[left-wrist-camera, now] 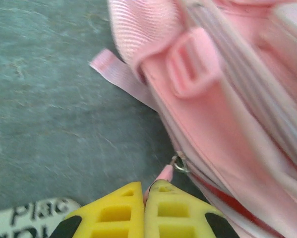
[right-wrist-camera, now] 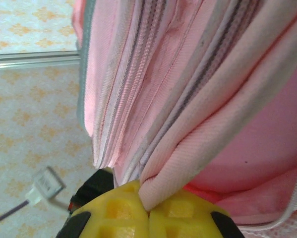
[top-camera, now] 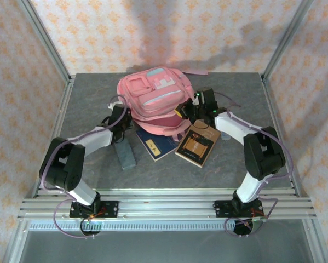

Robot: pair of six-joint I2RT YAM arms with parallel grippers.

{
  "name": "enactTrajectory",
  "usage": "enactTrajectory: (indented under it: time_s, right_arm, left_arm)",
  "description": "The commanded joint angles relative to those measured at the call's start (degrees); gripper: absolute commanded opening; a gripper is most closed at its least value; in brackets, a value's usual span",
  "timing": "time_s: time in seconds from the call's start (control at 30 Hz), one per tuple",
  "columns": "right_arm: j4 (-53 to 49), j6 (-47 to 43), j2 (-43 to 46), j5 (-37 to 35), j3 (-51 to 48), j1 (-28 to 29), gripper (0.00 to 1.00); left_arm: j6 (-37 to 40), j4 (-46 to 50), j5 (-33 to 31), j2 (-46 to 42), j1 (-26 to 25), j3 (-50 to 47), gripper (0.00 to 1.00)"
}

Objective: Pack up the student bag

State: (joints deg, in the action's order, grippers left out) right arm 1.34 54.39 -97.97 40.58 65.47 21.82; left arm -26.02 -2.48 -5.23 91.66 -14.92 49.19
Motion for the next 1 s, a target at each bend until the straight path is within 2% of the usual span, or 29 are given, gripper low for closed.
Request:
enactTrajectory:
  time_s: [0.0, 0.13, 0.2, 0.33, 0.47, 0.57, 0.6, 0.8, 0.97]
  right_arm:
    - [2.92, -0.87, 2.72, -1.49, 0.86, -1.94, 0.00]
    - [3.31, -0.85, 2.18, -0.52, 1.58, -1.97, 0.00]
    - [3.49, -0.93, 1.77, -0.03, 2.16, -1.90, 0.00]
    - [3.83, -1.13, 0.35, 1.82, 4.01, -1.95, 0.00]
    - [4.10, -1.48, -0.68, 3.49, 5.95, -1.76, 0.00]
    - [4.78, -1.40, -0.95, 5.21, 7.17, -1.53, 0.00]
    - [4.89, -1.46, -1.00, 5.54, 7.50, -1.42, 0.00]
    - [4.99, -2.06, -0.32, 7.62, 8.29, -0.82, 0.00]
    - [4.57, -3.01, 0.37, 8.85, 8.43, -0.18, 0.00]
  left_arm:
    - [-1.42, 6.21, -7.31, 2.79, 4.15, 3.12, 0.00]
    - [-1.33, 7.55, -5.32, 0.56, 4.11, 2.93, 0.00]
    - [-0.39, 6.32, -2.65, -3.61, 3.40, 1.02, 0.21]
    - [4.11, 3.73, 3.07, -11.46, -0.38, -1.91, 0.47]
    - [11.02, -0.39, 6.26, -17.37, -7.88, -3.80, 0.63]
    - [15.38, -1.12, 7.47, -16.87, -12.15, -2.52, 0.68]
    - [16.57, -1.12, 7.31, -16.06, -13.36, -1.84, 0.73]
    - [23.31, -0.11, -1.19, -6.32, -20.33, 5.44, 0.75]
    - [27.51, -1.49, -13.27, 1.34, -23.05, 11.04, 0.75]
